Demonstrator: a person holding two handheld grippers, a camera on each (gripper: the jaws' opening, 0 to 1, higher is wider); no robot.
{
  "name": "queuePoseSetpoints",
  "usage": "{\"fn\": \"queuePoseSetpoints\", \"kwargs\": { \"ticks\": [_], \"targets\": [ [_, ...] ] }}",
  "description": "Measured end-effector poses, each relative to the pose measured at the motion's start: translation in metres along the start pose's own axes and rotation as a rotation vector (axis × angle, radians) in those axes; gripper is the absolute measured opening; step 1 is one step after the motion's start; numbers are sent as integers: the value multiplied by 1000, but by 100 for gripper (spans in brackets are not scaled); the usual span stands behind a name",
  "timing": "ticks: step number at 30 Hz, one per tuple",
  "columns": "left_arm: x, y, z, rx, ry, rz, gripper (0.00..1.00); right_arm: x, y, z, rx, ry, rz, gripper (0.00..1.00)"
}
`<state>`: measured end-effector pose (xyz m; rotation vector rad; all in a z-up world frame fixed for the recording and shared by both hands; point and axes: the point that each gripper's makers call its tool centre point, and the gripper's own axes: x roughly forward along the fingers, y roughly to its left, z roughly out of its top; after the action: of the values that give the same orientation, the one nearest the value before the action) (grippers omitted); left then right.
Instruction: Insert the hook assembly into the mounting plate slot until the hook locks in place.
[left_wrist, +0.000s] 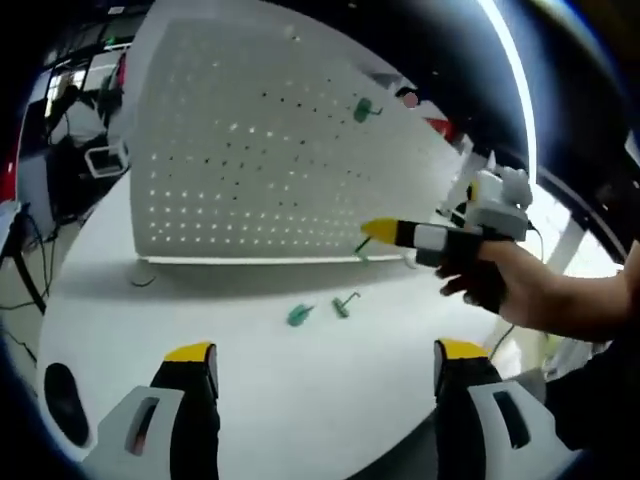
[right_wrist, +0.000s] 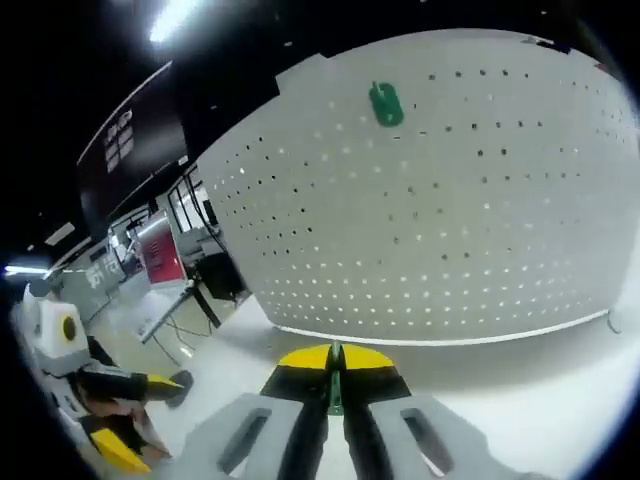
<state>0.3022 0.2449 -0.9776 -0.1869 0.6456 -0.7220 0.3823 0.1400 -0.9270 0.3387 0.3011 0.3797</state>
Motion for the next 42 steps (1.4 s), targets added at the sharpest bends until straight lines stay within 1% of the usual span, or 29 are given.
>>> {"fn": "queuePoseSetpoints", "kwargs": {
  "ticks": [1, 2, 3, 5, 7, 8, 10, 12, 14, 17, 18, 20, 22, 23, 25, 26, 27, 30, 35, 37, 40, 42],
  "targets": [
    [1, -1, 2, -1, 1, 3, 86, -2, 3, 2, -13, -10, 9, 0],
    [2, 0, 3, -5, 1, 7, 85, -7, 13, 7, -56, -29, 29, 0],
    [3, -1, 6, -17, -4, 8, 85, -10, 19, 8, -73, -34, 37, 0],
    [4, -5, 12, -48, -24, -8, 85, -16, 30, 9, -28, -45, 61, 0],
    [6, -12, 20, -89, -54, -45, 82, -21, 36, 6, -28, -47, 69, 0],
    [7, -15, 24, -126, -73, -66, 80, -24, 40, 6, -29, -54, 79, 0],
    [9, -15, 31, -172, -107, -71, 77, -28, 43, 5, -22, -57, 86, 0],
    [10, -15, 33, -170, -112, -69, 76, -33, 49, 5, -4, -66, 101, 0],
    [10, -18, 35, -172, -113, -73, 73, -37, 56, 5, -25, -69, 113, 0],
    [8, -26, 38, -172, -114, -98, 65, -43, 66, 3, -33, -72, 130, 0],
    [8, -27, 38, -173, -117, -101, 64, -44, 69, 2, -32, -72, 135, 0],
    [7, -29, 40, -183, -126, -108, 61, -46, 77, 0, -40, -76, 149, 0],
    [7, -33, 41, -212, -138, -127, 55, -47, 84, -2, -35, -79, 171, 0],
    [6, -34, 41, -240, -141, -141, 50, -48, 87, -2, -30, -81, 179, 0],
    [5, -39, 41, -245, -143, -168, 41, -50, 93, 0, -44, -93, 189, 0],
    [5, -41, 41, -247, -143, -178, 36, -51, 95, 0, -50, -99, 192, 0],
    [5, -45, 42, -263, -147, -197, 34, -53, 96, 2, -60, -108, 186, 0],
    [4, -52, 43, -296, -151, -227, 28, -55, 99, 4, -66, -122, 185, 0],
    [1, -61, 46, -324, -162, -273, 16, -57, 104, 7, -90, -138, 194, 0],
    [0, -65, 48, -343, -166, -291, 14, -59, 106, 8, -96, -145, 192, 0],
    [-2, -66, 49, -380, -166, -306, 13, -62, 110, 12, -117, -157, 196, 0],
    [-3, -69, 51, -397, -169, -325, 10, -63, 113, 12, -136, -161, 202, 0]
  ]
}}
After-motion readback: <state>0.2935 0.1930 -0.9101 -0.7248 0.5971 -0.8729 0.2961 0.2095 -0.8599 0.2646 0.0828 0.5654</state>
